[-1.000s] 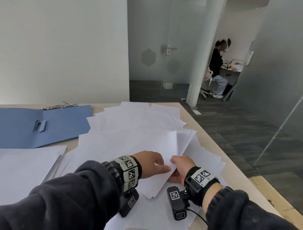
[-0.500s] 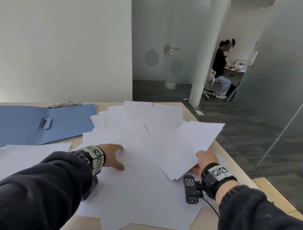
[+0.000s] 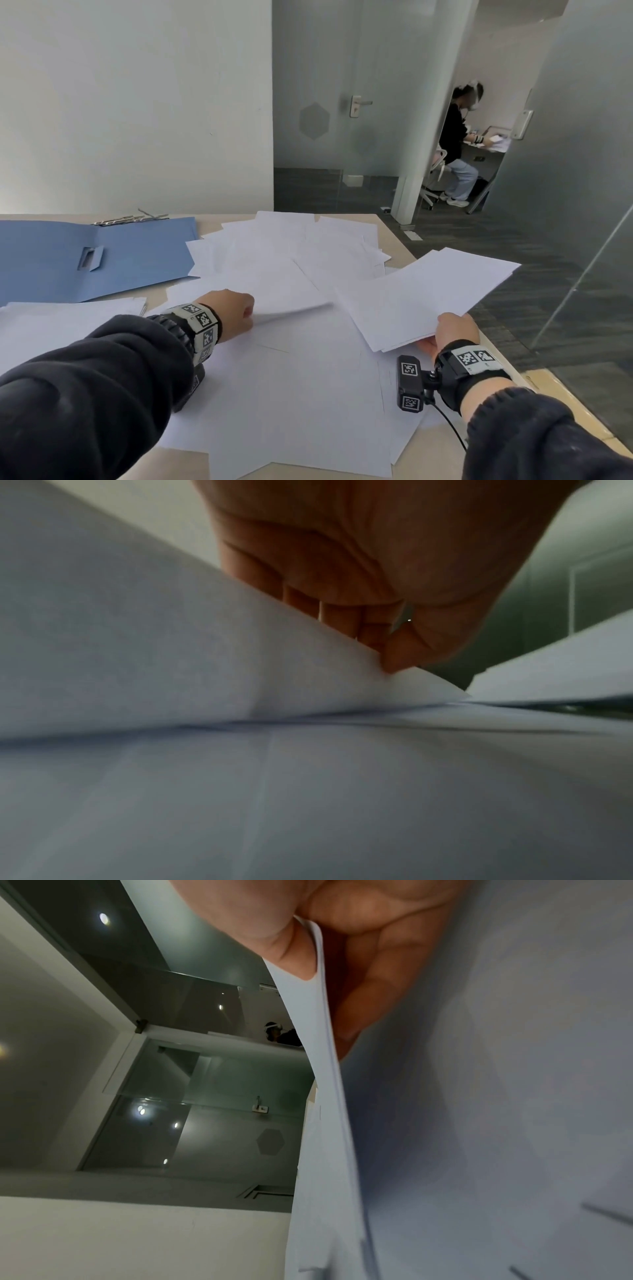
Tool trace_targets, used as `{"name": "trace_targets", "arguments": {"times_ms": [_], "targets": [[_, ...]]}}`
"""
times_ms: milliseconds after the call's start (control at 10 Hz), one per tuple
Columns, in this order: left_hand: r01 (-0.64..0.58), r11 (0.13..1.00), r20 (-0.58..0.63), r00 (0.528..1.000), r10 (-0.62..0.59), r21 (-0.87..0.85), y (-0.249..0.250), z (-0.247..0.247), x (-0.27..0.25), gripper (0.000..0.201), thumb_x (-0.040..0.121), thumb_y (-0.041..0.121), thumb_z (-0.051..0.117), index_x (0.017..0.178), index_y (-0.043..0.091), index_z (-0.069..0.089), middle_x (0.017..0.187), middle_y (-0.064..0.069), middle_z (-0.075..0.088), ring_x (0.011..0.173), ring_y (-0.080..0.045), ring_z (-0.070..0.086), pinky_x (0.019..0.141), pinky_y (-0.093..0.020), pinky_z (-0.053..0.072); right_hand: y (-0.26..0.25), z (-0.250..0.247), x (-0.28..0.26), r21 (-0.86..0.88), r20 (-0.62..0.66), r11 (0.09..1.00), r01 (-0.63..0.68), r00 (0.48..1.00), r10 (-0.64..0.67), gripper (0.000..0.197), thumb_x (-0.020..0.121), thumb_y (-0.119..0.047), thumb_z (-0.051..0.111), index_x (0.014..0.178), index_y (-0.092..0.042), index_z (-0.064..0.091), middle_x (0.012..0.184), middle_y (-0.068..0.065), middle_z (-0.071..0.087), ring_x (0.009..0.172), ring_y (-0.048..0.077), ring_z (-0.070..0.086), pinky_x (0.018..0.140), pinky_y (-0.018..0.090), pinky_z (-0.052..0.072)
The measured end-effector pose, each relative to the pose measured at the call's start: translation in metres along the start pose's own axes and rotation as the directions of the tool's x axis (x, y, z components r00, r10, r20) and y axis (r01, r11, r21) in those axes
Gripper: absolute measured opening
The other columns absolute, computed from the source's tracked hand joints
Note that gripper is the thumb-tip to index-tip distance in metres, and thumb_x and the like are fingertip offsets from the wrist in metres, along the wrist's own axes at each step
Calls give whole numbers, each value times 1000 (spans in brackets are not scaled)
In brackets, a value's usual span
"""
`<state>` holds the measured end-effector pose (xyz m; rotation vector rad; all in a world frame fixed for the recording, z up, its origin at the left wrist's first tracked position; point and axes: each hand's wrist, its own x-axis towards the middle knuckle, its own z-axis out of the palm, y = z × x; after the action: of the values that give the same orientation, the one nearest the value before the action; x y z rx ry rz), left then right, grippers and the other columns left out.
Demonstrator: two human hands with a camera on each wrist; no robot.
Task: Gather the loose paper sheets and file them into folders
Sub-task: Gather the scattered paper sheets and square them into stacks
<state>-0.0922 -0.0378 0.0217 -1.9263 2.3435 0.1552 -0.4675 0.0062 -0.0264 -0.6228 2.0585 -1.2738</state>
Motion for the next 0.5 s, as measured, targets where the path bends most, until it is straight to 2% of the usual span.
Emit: {"name": "trace_targets", "arguments": {"times_ms": [100, 200, 300, 400, 500], "targets": [[55, 983, -108, 991, -75, -177, -3, -3, 4, 15, 95, 27, 38, 94, 26, 53, 83, 6, 59, 73, -14, 55, 59, -26, 37, -9, -1, -8, 373, 31, 926, -59, 998, 51, 29, 95, -9, 57, 124, -15, 56, 113, 16, 54, 89, 33, 60, 96, 50, 54], [12, 939, -189, 979, -82, -344, 5, -5, 6, 15, 98, 26, 36, 93, 25, 50, 84, 1, 62, 73, -18, 58, 62, -28, 42, -8, 9, -17, 381, 131, 920, -92, 990, 45, 24, 92, -3, 48, 115, -9, 54, 108, 17, 60, 94, 40, 64, 92, 63, 54], [-84, 909, -242, 970, -19, -408, 27, -8, 3, 15, 101, 30, 37, 96, 27, 50, 83, 3, 61, 75, -17, 58, 68, -30, 45, -9, 21, -34, 324, 215, 945, -50, 976, -22, 28, 82, -6, 50, 106, -8, 65, 96, 19, 70, 93, 43, 67, 89, 60, 54], [-169, 891, -254, 965, 63, -421, 60, -10, -7, 16, 102, 34, 37, 101, 28, 52, 84, 6, 62, 75, -15, 58, 69, -30, 47, -16, 32, -67, 326, 365, 942, -80, 930, -47, 27, 95, -2, 43, 106, -14, 65, 94, 17, 68, 83, 35, 64, 69, 49, 57], [-208, 888, -208, 969, 131, -410, 92, -5, -17, 18, 102, 36, 35, 106, 30, 52, 93, 4, 64, 80, -18, 60, 75, -32, 50, -16, 41, -87, 314, 458, 945, -89, 886, -69, 27, 99, -8, 43, 110, -19, 65, 101, 20, 67, 86, 37, 65, 63, 47, 59]]}}
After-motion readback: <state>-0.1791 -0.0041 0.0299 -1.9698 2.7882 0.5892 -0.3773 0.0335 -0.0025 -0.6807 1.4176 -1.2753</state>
